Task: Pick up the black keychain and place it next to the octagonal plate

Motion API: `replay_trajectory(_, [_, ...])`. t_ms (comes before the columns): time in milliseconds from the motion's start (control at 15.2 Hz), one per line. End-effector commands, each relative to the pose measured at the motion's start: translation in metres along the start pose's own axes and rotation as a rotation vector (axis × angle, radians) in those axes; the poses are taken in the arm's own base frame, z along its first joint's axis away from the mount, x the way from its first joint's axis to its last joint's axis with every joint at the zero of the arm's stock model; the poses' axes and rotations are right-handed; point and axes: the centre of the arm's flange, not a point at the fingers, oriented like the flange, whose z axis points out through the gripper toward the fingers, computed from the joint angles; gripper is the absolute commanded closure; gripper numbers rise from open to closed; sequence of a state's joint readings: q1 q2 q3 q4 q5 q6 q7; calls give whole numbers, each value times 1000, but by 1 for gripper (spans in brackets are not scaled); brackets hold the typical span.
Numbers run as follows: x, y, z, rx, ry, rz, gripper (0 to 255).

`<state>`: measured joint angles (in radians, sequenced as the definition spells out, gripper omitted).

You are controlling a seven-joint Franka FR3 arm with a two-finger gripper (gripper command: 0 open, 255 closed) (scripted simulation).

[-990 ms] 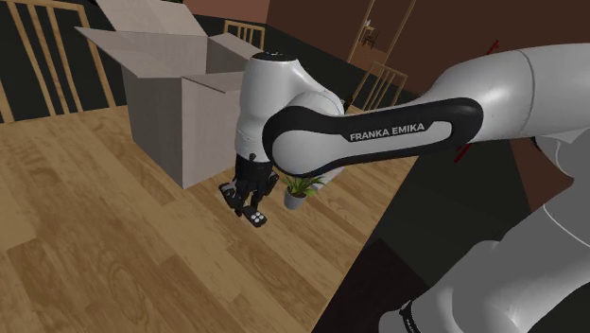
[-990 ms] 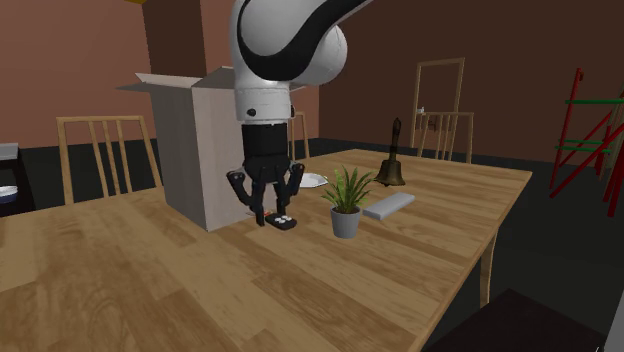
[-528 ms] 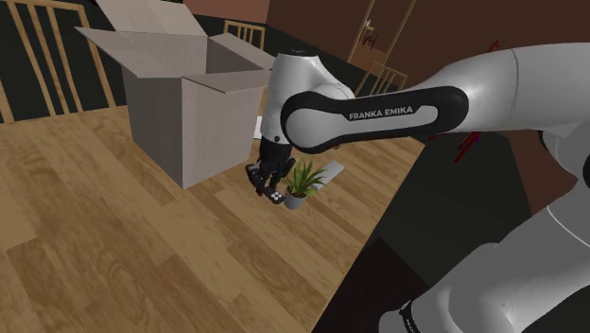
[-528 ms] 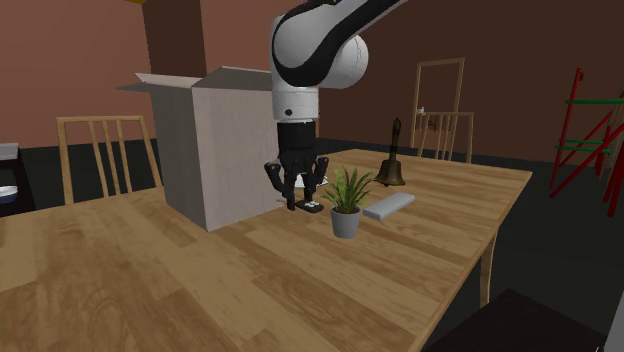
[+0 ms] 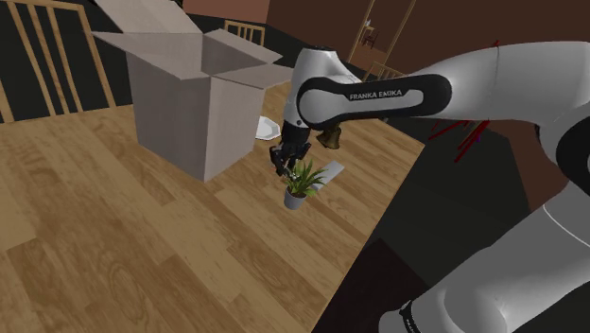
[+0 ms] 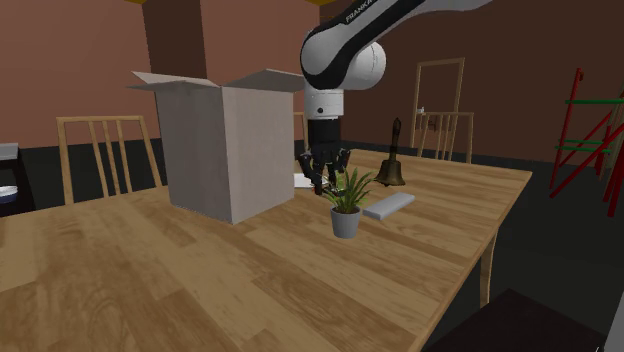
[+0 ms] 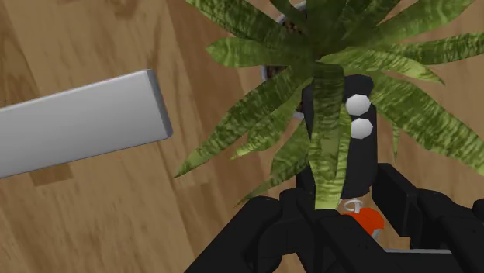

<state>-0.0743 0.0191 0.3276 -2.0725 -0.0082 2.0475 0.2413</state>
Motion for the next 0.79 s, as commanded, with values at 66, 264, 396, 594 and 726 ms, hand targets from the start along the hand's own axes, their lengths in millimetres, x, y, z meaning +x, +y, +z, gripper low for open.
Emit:
replay_trajectory(66, [17, 37, 0, 0, 0, -1, 255])
replay_trajectory(264, [33, 73, 0, 0, 0, -1, 255])
replay_trajectory(396, [44, 98, 0, 0, 0, -1, 255])
replay_trajectory(594, [60, 134, -1, 0, 0, -1, 255])
replay_trajectory(726, [71, 158, -1, 0, 0, -1, 255])
